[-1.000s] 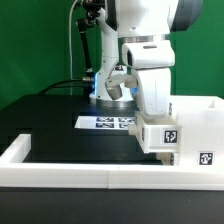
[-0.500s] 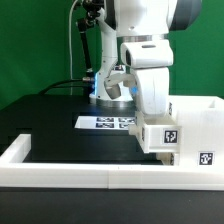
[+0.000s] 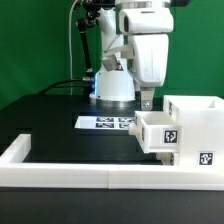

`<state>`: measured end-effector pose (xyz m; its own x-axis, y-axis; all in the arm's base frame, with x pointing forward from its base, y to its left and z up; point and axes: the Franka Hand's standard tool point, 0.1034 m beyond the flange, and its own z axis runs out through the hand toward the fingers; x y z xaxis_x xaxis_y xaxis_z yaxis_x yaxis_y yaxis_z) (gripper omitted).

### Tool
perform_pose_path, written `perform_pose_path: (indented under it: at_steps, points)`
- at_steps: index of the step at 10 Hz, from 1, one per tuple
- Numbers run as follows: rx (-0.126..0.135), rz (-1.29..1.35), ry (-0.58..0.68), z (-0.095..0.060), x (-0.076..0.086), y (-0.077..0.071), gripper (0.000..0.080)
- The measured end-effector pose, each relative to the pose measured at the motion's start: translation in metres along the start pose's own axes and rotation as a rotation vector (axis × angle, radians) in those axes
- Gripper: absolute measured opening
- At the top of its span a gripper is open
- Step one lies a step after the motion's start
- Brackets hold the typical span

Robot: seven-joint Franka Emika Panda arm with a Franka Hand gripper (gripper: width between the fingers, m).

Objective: Assemble drawer

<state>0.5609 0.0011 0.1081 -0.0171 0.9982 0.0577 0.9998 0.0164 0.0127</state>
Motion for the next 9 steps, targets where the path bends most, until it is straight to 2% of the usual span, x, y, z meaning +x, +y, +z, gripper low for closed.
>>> perform_pose_path:
  at_steps: [2,3,4,6,7,9]
  points:
    - [0.021,0.001,-0.005,-0.017,-0.011,0.016,0.0649]
    - [0.027,0.007,0.000,-0.015,-0.023,0.032,0.0649]
    - [0.033,0.024,0.008,-0.002,-0.032,0.039,0.0649]
    - [0.037,0.013,0.025,0.015,-0.040,0.051,0.0649]
    - [0.043,0.009,0.028,0.022,-0.043,0.051,0.0649]
    - [0.044,0.014,0.030,0.022,-0.046,0.050,0.0649]
